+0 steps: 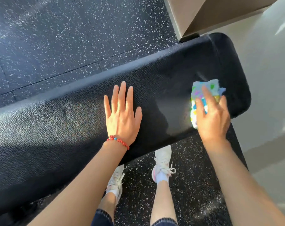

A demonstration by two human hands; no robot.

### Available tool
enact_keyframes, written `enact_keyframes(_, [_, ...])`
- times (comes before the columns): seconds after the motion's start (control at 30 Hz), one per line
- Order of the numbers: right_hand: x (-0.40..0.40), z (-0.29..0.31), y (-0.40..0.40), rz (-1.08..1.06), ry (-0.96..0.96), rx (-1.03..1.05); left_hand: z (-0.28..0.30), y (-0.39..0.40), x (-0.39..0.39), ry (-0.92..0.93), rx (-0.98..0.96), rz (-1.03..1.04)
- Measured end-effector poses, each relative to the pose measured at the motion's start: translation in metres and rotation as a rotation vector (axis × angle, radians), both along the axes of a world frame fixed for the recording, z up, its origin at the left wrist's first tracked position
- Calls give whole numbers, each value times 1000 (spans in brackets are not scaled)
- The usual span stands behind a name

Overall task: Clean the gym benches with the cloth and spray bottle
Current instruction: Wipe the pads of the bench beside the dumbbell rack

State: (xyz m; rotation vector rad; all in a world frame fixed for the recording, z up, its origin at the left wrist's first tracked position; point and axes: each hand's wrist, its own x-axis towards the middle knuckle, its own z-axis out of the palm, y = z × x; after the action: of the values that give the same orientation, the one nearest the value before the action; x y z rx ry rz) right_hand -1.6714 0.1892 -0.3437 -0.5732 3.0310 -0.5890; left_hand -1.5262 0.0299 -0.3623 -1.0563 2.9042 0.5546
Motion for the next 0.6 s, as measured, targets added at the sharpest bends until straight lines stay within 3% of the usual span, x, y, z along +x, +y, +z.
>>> enact_keyframes(0.07, [19,-1,-12,19,-6,-35,-4,2,-2,-43,-23,18])
enact_keyframes(0.17, [49,0,-26,277,-26,-106,-7,3,-2,-57,-52,4])
enact_keyframes(0.3, [21,0,-18,517,47,-76,-6,2,-2,-51,-68,22])
enact_keyframes(0.37, [-7,-2,-11,432,12,-71,-4,4,-4,-47,-65,35])
enact_keyframes(0.5, [-51,-5,-16,66,-13,-60,-2,8,-11,-22,-62,93])
enact_keyframes(0.6, [-25,-5,-36,73,11,-73,-2,14,-25,7,-65,143])
